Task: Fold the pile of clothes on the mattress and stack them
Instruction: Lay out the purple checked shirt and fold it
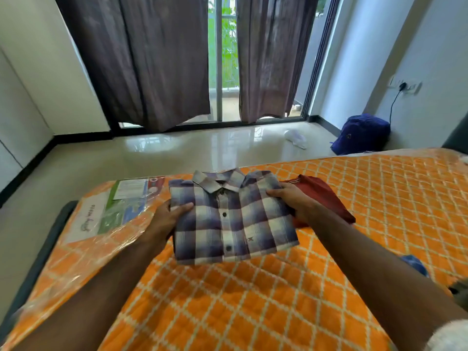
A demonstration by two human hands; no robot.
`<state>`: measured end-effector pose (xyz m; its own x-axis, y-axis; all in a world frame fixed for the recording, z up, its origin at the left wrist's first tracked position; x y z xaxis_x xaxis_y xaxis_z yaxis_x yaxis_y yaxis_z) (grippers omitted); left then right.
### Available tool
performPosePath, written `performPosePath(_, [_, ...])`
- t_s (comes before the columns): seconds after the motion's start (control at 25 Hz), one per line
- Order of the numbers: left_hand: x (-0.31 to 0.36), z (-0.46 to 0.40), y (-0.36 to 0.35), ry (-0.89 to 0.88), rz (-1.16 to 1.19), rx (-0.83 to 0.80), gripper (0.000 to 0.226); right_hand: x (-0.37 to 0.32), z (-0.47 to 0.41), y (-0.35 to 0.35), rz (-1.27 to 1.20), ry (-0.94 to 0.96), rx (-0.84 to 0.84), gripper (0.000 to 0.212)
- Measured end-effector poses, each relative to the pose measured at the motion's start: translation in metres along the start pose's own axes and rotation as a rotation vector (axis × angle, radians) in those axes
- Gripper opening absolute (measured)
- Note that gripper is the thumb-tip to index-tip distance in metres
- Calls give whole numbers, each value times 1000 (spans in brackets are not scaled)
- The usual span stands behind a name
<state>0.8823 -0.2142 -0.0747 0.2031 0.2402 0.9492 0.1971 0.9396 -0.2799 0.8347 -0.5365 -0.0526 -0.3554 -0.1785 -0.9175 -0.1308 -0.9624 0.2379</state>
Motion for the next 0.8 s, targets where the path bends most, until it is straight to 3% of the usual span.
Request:
performPosePath(0.12, [-16,-56,5,10,-42,39,38,-6,-59,-4,106,9,32,13])
performPosePath(0.2, [-32,-75,10,-14,-194,157,45,7,-83,-5,312,24,157,8])
performPosePath(0.28, [-42,-82,5,-258,-706,311,62,30,-96,-11,848,181,434,34])
performPosePath(0.32, [-53,-80,-8,-400,-1005,258,70,44,-95,-28,1074,316,443,52])
performPosePath(0.36, [-69,-78,-20,-481,-1236,117,74,61,-93,-50,1228,409,322,66])
performPosePath(0.44, [-105,-80,-26,-422,-1491,-106,81,96,-91,-84,1361,452,68,80])
performPosePath(0.52, [-133,-88,-13,-351,-1553,-92,89,117,-99,-91,1365,449,87,83])
performPosePath(0.68, [-151,-88,-5,-402,-1571,-69,79,131,-102,-92,1410,481,179,82])
performPosePath(0.8, [-142,-86,-13,-352,-1604,-85,81,126,-100,-91,1395,446,126,79])
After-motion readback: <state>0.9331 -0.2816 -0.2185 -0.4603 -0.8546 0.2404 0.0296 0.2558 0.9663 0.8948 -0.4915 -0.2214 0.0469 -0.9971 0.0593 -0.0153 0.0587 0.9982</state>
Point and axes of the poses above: each hand's wrist, its own z-axis away from the middle knuckle, its own y-axis out of the back of the hand, x = y × z, the point moved 3 cm from there along -z, towards the middle knuckle, and after that the axes turned 11 degrees about z, right-handed, at the moved point
